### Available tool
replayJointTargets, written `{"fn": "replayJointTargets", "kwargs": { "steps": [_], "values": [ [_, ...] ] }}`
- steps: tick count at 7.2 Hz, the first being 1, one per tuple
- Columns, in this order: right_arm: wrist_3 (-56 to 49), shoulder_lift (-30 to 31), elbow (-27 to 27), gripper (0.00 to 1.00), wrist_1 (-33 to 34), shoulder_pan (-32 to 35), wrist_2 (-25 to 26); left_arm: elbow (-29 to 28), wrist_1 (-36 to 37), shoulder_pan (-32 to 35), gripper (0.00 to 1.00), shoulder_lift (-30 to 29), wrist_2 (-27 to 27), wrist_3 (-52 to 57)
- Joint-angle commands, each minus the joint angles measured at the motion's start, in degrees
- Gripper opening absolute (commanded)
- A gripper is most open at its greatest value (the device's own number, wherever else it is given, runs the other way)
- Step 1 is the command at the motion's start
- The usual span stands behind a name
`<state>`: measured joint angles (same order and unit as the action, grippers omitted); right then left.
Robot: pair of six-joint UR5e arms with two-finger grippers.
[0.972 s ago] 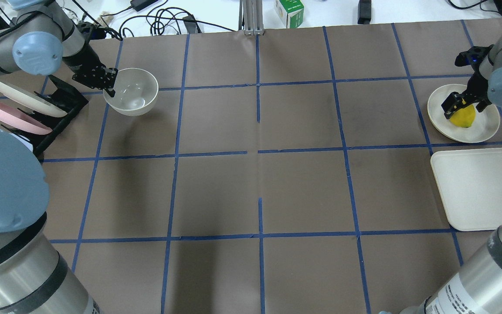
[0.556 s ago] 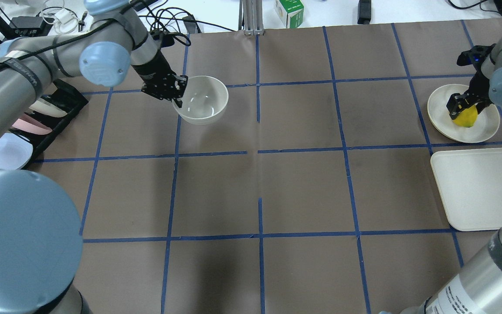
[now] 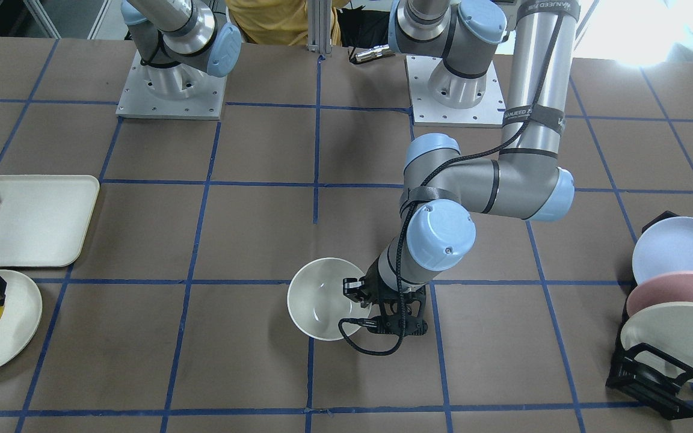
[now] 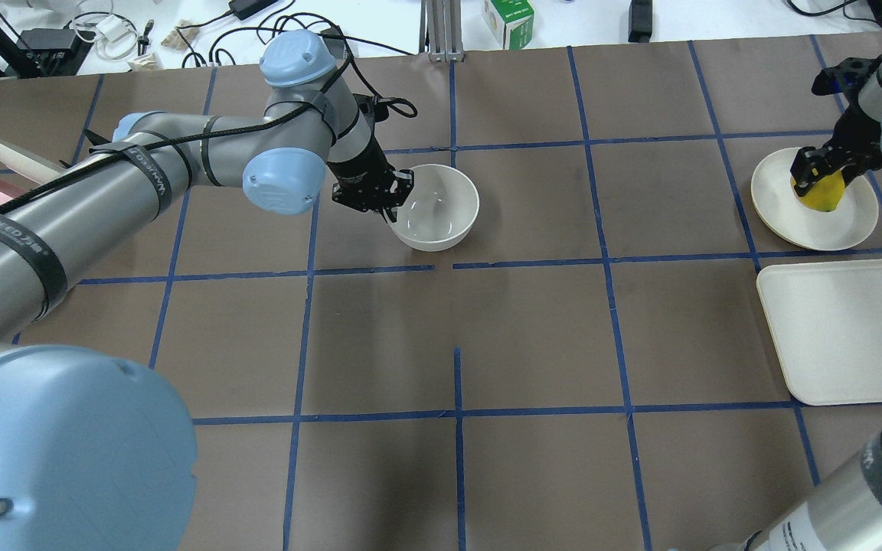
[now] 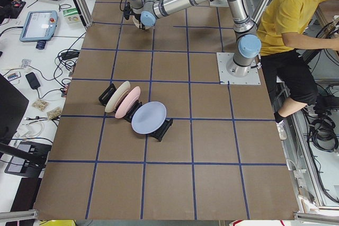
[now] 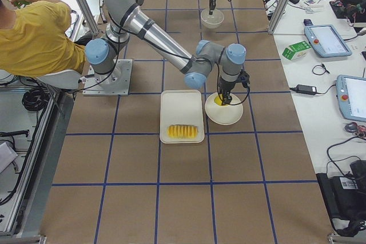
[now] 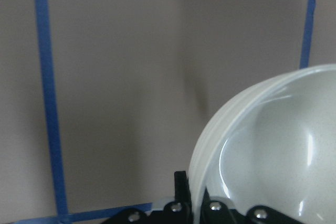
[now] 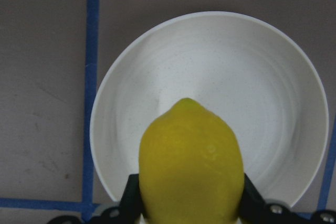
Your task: Place bowl and put lemon in it
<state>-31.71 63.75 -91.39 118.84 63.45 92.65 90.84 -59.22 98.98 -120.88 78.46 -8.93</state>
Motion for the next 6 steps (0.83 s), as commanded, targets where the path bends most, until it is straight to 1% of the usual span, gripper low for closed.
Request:
{"fn": "replayJointTargets", "kwargs": {
  "steps": [1,2,3,4,5,6],
  "values": [
    [7.8,4.8,0.0,0.00,-6.2,4.2,-2.9,2.8,1.2,1.7,0.00,1.3,-0.1,-0.6],
    [14.2,6.5,0.0,0.00,-7.4,7.9,-3.0,3.0,1.2,2.0,0.00,1.1,0.0,-0.6],
    [21.3,8.0,0.0,0.00,-8.2,12.5,-3.0,3.0,1.9,2.0,0.72,0.1,0.4,-1.1],
    [27.9,8.8,0.0,0.00,-8.7,17.6,-3.3,2.7,2.8,1.5,1.00,0.7,0.1,-3.7],
    [33.7,8.9,0.1,0.00,-8.6,22.7,-3.5,1.7,2.0,0.1,0.94,2.4,0.2,-3.6],
    [37.9,8.8,0.1,0.00,-7.9,26.9,-4.9,0.6,-2.9,-2.9,0.95,5.0,0.3,-2.4]
  ]
}}
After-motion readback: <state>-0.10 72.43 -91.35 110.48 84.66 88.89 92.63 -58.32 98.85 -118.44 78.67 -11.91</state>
